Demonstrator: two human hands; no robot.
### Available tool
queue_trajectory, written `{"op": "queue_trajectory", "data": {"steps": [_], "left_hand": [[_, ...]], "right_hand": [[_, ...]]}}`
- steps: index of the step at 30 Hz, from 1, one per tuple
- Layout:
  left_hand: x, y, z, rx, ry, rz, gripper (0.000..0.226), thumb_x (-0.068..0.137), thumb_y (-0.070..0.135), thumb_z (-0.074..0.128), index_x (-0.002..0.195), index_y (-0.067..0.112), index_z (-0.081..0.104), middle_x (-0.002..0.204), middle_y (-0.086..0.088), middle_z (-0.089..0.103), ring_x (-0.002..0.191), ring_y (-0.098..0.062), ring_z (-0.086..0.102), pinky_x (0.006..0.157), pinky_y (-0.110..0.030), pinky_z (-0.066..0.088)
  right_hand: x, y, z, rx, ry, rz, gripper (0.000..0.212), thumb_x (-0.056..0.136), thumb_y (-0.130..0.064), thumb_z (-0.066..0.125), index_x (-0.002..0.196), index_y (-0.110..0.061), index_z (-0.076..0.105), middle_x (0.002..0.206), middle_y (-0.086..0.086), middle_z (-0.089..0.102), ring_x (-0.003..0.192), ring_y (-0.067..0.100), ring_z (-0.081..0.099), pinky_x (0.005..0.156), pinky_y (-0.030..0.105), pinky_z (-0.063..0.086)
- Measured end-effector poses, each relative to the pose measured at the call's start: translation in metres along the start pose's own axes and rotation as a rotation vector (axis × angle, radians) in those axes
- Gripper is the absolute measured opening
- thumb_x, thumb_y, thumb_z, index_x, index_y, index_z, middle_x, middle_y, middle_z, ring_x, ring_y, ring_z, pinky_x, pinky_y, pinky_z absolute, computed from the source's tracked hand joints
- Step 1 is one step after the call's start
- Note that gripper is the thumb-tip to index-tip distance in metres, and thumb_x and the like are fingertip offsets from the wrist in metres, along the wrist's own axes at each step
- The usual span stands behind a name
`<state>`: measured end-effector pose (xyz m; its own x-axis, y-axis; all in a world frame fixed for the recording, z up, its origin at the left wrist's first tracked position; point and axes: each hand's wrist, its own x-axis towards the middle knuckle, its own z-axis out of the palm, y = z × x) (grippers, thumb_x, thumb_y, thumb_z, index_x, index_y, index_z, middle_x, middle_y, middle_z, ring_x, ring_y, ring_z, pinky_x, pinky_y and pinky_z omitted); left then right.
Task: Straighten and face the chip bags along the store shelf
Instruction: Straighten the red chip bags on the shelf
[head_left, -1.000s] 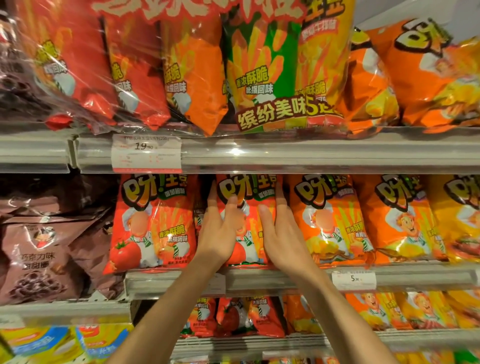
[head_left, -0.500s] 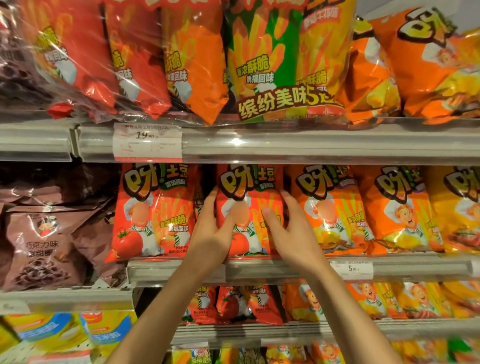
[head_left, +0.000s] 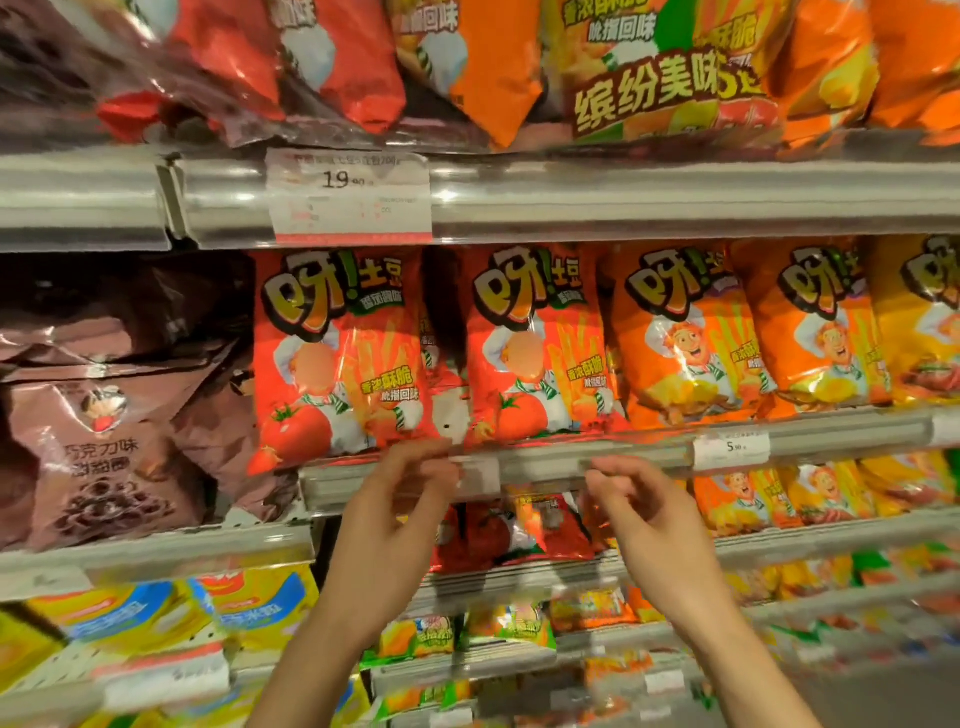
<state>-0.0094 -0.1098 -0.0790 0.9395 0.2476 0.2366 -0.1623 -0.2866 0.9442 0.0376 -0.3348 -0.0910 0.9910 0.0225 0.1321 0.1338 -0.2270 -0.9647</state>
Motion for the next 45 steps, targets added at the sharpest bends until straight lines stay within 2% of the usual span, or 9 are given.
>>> {"op": "queue_trajectory", "data": {"steps": [8,12,20,28,30,33,38,42,45], "left_hand": [[-0.023,-0.024,-0.021,-0.117,0.095,-0.113,0.016,0.096,0.031,0.058,0.106,0.030,0.071,0.103,0.018,0.074,0.095,-0.009,0.070,0.083,-0.033,0.053],[-0.025,-0.020,-0.020,-0.133,0.126,-0.110,0.016,0.098,0.026,0.059,0.107,0.025,0.071,0.106,0.013,0.075,0.096,-0.009,0.070,0.083,-0.030,0.054],[-0.022,-0.007,-0.031,-0.095,0.270,-0.062,0.013,0.098,0.020,0.061,0.105,0.023,0.071,0.096,0.012,0.075,0.091,-0.003,0.069,0.075,-0.015,0.051],[0.006,-0.002,-0.065,-0.013,0.511,0.120,0.014,0.096,0.028,0.065,0.108,0.037,0.066,0.107,0.011,0.068,0.101,-0.007,0.065,0.091,-0.040,0.054],[0.023,-0.002,-0.073,0.089,0.502,0.178,0.028,0.094,0.037,0.067,0.121,0.039,0.059,0.121,0.011,0.059,0.117,-0.009,0.058,0.101,-0.041,0.048],[0.054,-0.001,-0.083,0.231,0.453,0.164,0.062,0.090,0.049,0.064,0.144,0.028,0.041,0.138,0.010,0.043,0.135,-0.013,0.043,0.113,-0.036,0.036],[0.095,0.000,-0.090,0.213,0.293,0.096,0.067,0.087,0.063,0.060,0.143,0.031,0.040,0.136,0.008,0.055,0.127,-0.014,0.053,0.107,-0.042,0.045],[0.104,-0.005,-0.095,0.191,0.285,0.090,0.087,0.077,0.074,0.059,0.147,0.030,0.034,0.136,0.005,0.055,0.123,-0.014,0.056,0.104,-0.047,0.048],[0.105,-0.006,-0.098,0.102,0.309,0.065,0.100,0.068,0.086,0.057,0.149,0.034,0.029,0.143,0.004,0.052,0.128,-0.015,0.055,0.106,-0.047,0.047]], "right_hand": [[-0.033,0.011,0.019,0.030,-0.047,0.122,0.012,0.097,-0.023,0.062,0.108,-0.023,0.068,0.084,0.007,0.073,0.076,0.002,0.070,0.068,0.010,0.050],[-0.028,0.007,0.017,0.075,-0.080,0.129,0.013,0.098,-0.023,0.060,0.109,-0.021,0.067,0.083,0.006,0.074,0.080,0.012,0.072,0.076,0.021,0.056],[-0.007,-0.006,0.030,0.147,-0.151,0.086,0.014,0.095,-0.024,0.064,0.097,-0.012,0.071,0.080,0.015,0.071,0.070,0.015,0.063,0.063,0.021,0.051],[-0.001,-0.052,0.055,0.021,-0.219,-0.030,0.013,0.096,-0.036,0.062,0.099,-0.027,0.071,0.088,0.007,0.074,0.082,0.024,0.067,0.072,0.031,0.057],[0.007,-0.067,0.073,0.036,-0.215,-0.077,0.011,0.097,-0.032,0.063,0.104,-0.030,0.070,0.094,0.002,0.074,0.088,0.026,0.068,0.081,0.036,0.057],[0.031,-0.087,0.110,-0.019,-0.214,-0.174,0.032,0.096,-0.040,0.062,0.125,-0.026,0.064,0.119,-0.010,0.068,0.109,0.003,0.063,0.092,0.013,0.048],[0.066,-0.089,0.152,-0.259,-0.170,-0.181,0.081,0.078,-0.086,0.043,0.133,-0.028,0.053,0.131,-0.007,0.063,0.119,0.012,0.061,0.102,0.043,0.050],[0.060,-0.083,0.161,-0.206,-0.127,-0.184,0.066,0.086,-0.073,0.052,0.136,-0.030,0.050,0.131,-0.010,0.062,0.120,0.011,0.060,0.102,0.039,0.050],[0.057,-0.090,0.163,-0.217,-0.082,-0.207,0.077,0.088,-0.068,0.055,0.149,-0.023,0.039,0.146,-0.006,0.050,0.132,0.014,0.050,0.110,0.038,0.044]]}}
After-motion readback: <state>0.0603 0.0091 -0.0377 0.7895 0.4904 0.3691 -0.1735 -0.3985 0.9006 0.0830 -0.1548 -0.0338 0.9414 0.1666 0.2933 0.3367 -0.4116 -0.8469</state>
